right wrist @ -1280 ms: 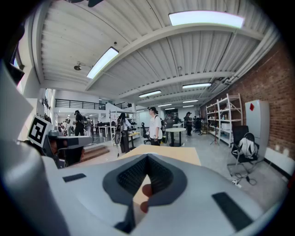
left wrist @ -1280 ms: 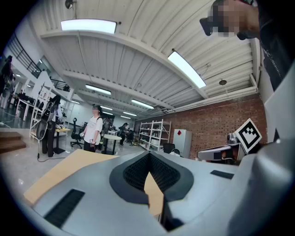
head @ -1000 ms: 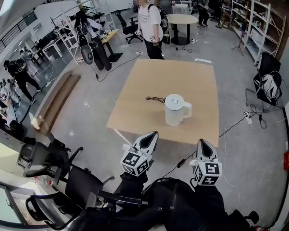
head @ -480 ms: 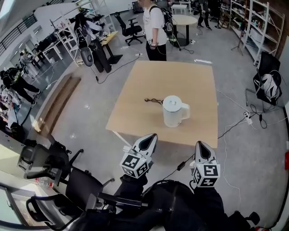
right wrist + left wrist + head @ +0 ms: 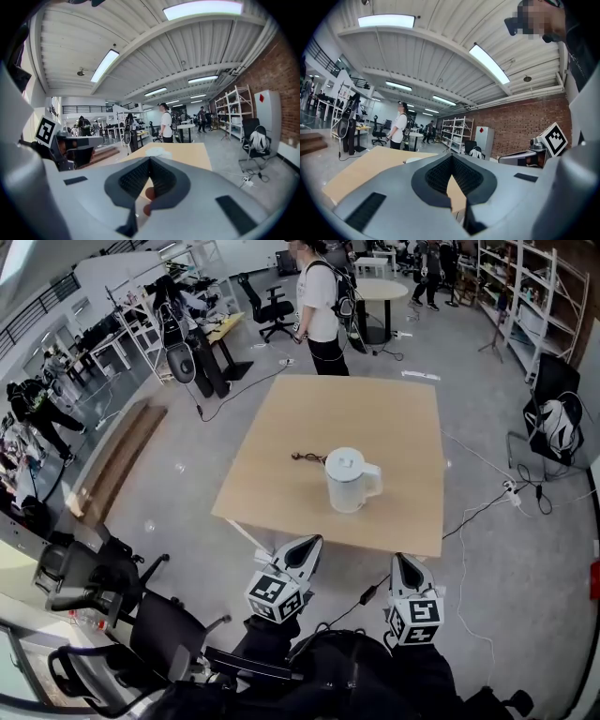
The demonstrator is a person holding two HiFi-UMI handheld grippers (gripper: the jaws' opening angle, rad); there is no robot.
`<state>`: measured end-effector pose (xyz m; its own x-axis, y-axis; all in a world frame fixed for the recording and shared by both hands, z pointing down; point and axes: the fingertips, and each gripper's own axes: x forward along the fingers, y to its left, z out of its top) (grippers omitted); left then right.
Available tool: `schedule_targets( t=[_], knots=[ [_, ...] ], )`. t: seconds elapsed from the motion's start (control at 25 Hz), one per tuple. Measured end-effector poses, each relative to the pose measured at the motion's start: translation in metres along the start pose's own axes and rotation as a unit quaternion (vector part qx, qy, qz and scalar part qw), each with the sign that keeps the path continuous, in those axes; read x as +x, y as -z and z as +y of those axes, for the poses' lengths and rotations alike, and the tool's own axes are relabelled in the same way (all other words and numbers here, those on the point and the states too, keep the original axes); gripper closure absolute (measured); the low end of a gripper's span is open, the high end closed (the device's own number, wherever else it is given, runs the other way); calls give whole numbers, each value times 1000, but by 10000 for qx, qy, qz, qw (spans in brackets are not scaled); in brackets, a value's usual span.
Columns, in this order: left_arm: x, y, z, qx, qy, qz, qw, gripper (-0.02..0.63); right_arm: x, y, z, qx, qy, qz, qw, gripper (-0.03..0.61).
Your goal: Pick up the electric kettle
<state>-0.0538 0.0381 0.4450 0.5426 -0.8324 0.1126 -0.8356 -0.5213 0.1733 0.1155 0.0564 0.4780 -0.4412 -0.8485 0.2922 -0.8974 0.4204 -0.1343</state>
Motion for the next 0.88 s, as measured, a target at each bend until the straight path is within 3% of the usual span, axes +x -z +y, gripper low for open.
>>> schedule_targets(
  t=[0.48, 0.72, 0.88],
  knots=[
    [11, 19, -18, -14, -101, 203, 9997, 614, 6, 14, -6, 14, -340, 162, 9993, 574],
    [24, 14, 15, -22, -286, 15, 9996, 614, 36, 12, 6, -142, -406, 185, 9989, 574],
    [48, 3, 33, -88, 19, -88, 9999, 614, 62, 5, 8, -235, -487, 274, 9982, 574]
  ],
)
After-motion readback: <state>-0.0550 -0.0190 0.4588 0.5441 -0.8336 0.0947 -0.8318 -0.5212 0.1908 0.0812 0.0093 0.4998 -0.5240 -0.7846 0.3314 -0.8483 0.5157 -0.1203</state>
